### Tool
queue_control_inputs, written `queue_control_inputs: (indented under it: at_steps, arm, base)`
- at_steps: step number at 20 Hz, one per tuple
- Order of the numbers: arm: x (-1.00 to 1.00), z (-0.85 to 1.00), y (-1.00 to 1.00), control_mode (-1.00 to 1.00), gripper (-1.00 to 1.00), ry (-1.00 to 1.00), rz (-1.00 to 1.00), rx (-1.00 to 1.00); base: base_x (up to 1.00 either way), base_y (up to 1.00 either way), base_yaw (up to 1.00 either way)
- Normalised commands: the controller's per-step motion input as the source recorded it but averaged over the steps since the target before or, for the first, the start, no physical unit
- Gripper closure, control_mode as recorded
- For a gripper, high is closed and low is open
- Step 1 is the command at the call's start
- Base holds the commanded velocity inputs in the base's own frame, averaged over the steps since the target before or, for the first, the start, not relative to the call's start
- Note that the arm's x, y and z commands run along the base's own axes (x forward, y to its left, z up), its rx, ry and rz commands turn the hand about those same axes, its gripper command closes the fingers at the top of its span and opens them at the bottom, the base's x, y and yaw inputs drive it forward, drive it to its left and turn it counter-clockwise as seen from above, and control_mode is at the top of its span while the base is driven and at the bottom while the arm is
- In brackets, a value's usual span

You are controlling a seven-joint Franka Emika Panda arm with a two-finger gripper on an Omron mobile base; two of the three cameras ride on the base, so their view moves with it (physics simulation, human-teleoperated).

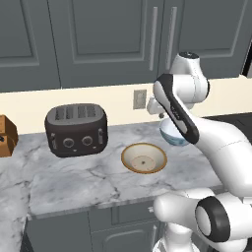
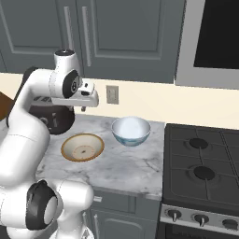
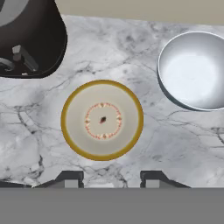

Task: Open the cabinet. Pick the bowls from the counter and place them in the cabinet. Then close the cabinet.

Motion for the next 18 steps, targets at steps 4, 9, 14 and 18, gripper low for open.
queue_control_inputs:
  at_steps: [4,9,14,18]
  arm:
    - [-0.09,0.04,0.00,-1.00,-1.00,-0.07,0.00,0.00]
    - [-0.33,0.13,-0.01,-1.00,-1.00,-0.22,0.00,0.00]
    - [-0.48,0.14,-0.03,-1.00,-1.00,-0.27,0.00,0.00]
    - [-0.45,0.18,0.00,-1.00,-1.00,-0.29,0.00,0.00]
  base:
    - [0.00,0.00,0.00]
    - [0.00,0.00,0.00]
    - [0.00,0.00,0.00]
    - [0.00,0.00,0.00]
